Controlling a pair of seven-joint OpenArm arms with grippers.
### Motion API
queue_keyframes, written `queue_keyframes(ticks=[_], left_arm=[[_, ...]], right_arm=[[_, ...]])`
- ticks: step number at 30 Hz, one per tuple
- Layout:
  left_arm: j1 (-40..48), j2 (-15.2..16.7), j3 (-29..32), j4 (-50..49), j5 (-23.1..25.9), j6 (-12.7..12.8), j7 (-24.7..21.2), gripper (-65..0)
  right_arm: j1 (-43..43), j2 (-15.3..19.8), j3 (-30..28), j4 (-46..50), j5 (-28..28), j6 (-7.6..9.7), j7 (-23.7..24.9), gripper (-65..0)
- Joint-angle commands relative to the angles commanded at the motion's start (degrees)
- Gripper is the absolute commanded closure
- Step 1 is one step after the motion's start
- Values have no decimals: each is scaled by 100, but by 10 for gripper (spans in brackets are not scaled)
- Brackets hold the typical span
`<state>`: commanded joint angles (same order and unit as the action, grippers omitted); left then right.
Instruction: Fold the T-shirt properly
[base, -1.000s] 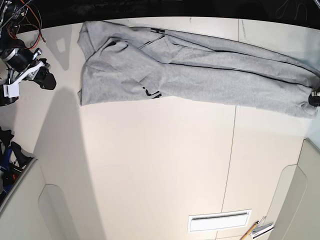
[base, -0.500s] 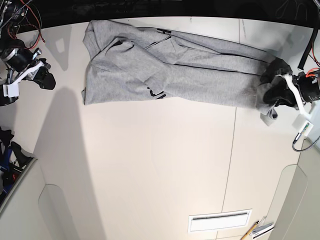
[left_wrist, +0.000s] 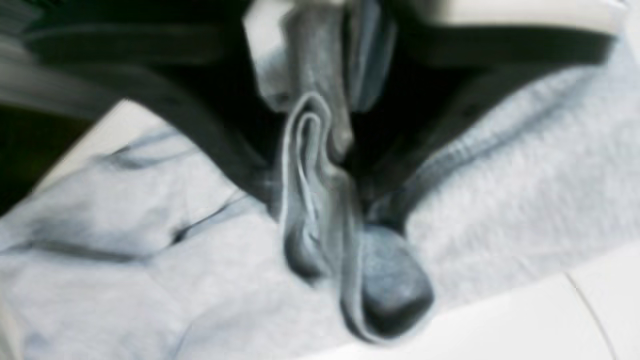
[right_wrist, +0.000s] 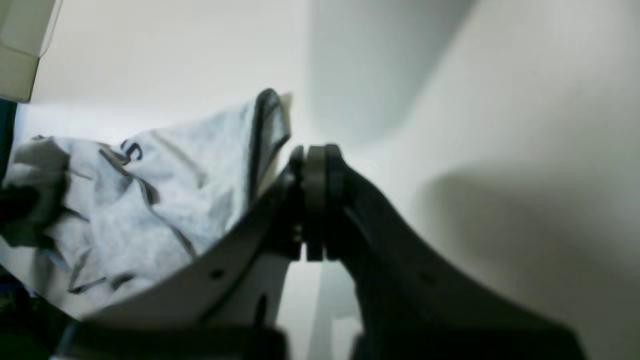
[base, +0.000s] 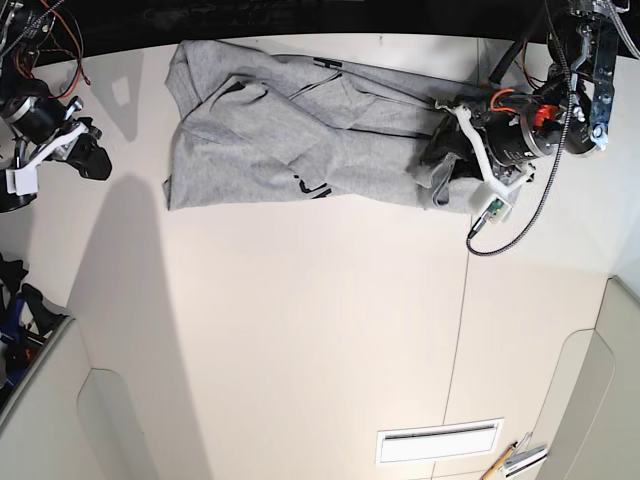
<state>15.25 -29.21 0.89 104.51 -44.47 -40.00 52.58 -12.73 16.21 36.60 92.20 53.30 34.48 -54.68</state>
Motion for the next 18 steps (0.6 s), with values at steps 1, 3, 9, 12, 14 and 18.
queue_keyframes(ticks=[1,3,9,12,14,18], left_arm=[[0,0,98,-52,-31,0,-61,-362],[0,0,219,-59,-238,0,-52,-372],[-4,2,221,-59,-1202,0,37,-372],[-4,2,221,-59,-1233,0,39,-372],[-2,2,221,-59,-1226,0,42,-372],[-4,2,210,-59,-1185,0,79,-372]], right_arm=[[0,0,0,0,70,0,-83,0],[-2,0,4,0,232,2,-319,-132],[-2,0,2,-2,566,70,-776,-326],[-57,-2,2,-13,737,70,-885,-362],[-116,-4,-26,-13,975,85,-1014,-362],[-153,-9,-380,-20,1012,131,-1158,-362]])
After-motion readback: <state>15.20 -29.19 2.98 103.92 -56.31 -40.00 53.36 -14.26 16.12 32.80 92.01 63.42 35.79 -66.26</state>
